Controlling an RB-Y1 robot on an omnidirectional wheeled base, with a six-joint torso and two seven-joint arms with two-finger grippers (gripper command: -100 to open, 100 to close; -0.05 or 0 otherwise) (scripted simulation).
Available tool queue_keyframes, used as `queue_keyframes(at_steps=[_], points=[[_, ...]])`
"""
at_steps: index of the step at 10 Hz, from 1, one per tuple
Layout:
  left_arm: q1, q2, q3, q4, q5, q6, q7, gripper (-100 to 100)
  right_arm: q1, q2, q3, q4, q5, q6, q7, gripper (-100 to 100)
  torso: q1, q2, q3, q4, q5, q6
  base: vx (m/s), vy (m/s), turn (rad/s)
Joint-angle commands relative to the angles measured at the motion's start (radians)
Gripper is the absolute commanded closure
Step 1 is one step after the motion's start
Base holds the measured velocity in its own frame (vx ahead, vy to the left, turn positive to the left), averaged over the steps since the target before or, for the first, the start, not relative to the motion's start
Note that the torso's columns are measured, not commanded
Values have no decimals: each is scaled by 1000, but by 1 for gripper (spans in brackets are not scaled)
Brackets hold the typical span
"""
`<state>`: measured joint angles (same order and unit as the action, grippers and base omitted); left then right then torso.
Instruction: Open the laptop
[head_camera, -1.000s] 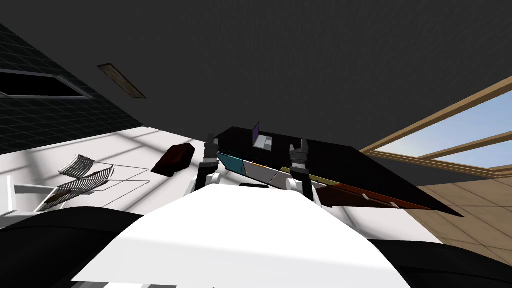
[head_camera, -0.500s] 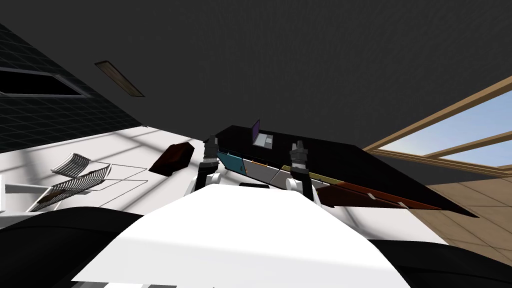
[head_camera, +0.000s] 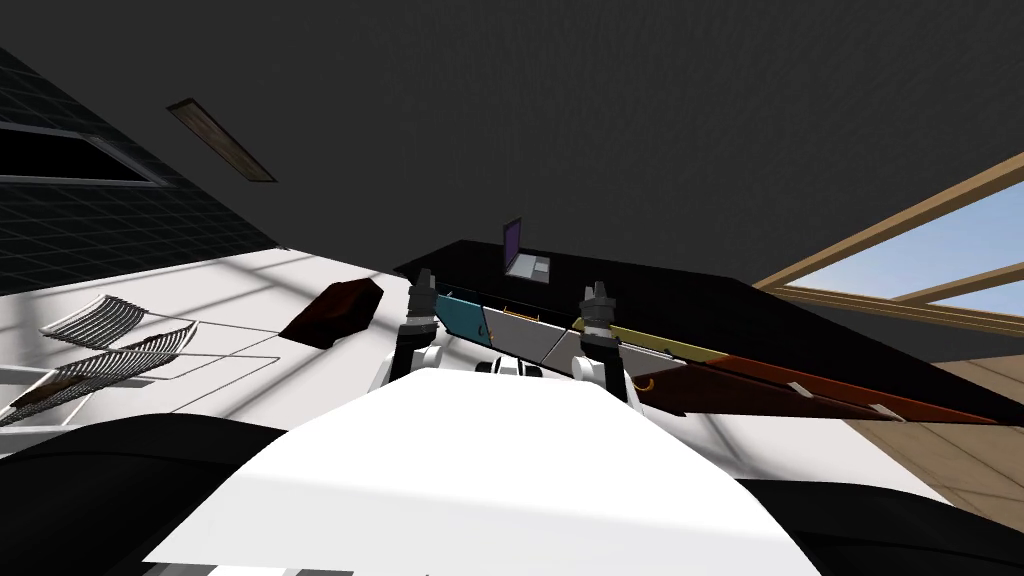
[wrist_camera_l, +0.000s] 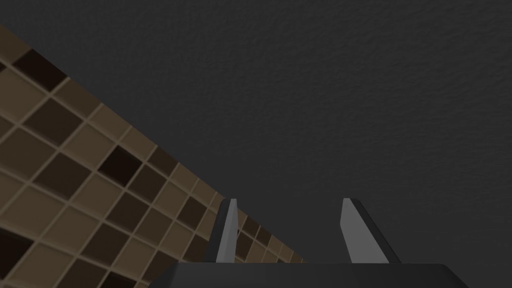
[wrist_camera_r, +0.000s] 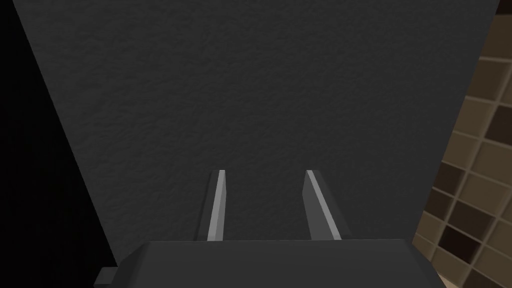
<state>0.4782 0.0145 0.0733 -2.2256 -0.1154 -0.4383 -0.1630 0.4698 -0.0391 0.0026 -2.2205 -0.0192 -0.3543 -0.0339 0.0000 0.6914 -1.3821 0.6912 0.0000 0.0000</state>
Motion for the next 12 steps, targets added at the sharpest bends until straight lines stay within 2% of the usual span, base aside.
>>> queue_keyframes(at_steps=[1,4,7,8,10,11,12], points=[[0,0,0,0,0,0,0,0,2,-71,-24,11,12,17,10,-100,4,36,-68,34,1,0,-91,126,-26],[0,0,0,1,0,0,0,0,2,-157,-66,25,33,43,24,-100,2,46,-94,47,1,0,-76,157,-14],[0,0,0,0,0,0,0,0,1,-250,-122,38,60,75,43,-100,1,44,-95,46,0,0,-20,187,-21],[0,0,0,0,0,0,0,0,1,-261,-122,38,60,75,43,-100,1,46,-94,47,0,0,-12,140,-13],[0,0,0,0,0,0,0,0,0,-328,-166,46,81,99,57,-100,-2,48,-93,47,-1,0,-30,157,-15],[0,0,0,0,0,0,0,0,0,-336,-166,46,81,99,57,-100,1,47,-93,47,0,0,1,129,-17],[0,0,0,0,0,0,0,0,-1,-374,-188,50,92,112,64,-100,-1,46,-94,47,0,0,11,145,-10]])
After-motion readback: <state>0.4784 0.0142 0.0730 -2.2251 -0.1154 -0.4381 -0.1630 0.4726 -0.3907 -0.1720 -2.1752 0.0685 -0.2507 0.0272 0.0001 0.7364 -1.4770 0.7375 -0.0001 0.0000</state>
